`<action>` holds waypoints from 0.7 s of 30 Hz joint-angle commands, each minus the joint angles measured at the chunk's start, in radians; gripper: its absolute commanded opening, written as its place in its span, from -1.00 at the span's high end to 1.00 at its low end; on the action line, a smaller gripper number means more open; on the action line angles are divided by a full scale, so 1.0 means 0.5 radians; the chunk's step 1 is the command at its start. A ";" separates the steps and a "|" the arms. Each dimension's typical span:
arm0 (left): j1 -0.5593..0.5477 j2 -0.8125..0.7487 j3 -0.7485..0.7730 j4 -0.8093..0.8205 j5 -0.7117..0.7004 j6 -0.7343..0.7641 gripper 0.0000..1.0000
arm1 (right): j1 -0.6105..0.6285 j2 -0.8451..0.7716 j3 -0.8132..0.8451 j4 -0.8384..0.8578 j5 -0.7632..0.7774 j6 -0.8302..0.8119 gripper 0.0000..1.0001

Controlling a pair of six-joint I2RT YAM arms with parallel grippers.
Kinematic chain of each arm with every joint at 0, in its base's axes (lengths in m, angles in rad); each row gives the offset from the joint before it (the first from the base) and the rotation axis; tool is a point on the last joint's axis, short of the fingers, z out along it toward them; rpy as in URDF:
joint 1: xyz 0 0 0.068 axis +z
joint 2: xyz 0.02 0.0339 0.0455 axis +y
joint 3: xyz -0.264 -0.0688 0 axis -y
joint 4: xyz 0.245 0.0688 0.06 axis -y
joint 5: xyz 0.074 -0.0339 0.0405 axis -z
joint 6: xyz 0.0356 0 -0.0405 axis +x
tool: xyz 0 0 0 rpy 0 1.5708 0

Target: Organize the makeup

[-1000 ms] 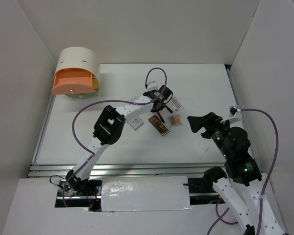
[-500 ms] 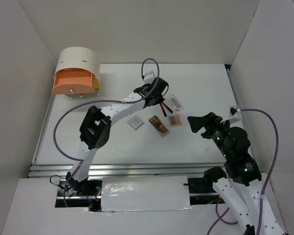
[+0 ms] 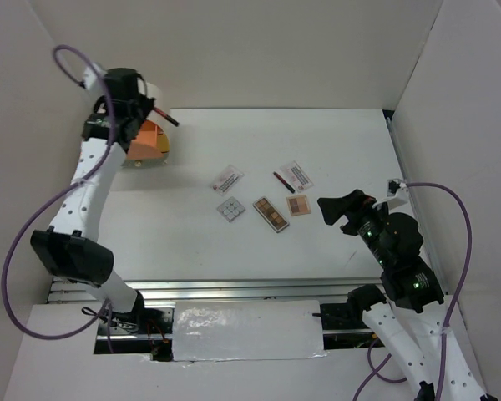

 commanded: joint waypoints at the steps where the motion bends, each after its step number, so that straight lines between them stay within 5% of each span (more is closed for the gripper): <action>1: 0.290 -0.190 -0.026 -0.223 -0.051 0.052 0.78 | -0.006 0.025 0.014 0.088 -0.019 -0.032 -1.00; 9: 0.785 -0.279 -0.286 -0.182 -0.005 -0.009 0.72 | -0.003 0.074 0.036 0.091 -0.029 -0.044 -1.00; 21: 0.917 -0.150 -0.401 0.154 0.203 -0.049 0.66 | -0.006 0.130 0.048 0.097 -0.062 -0.047 -1.00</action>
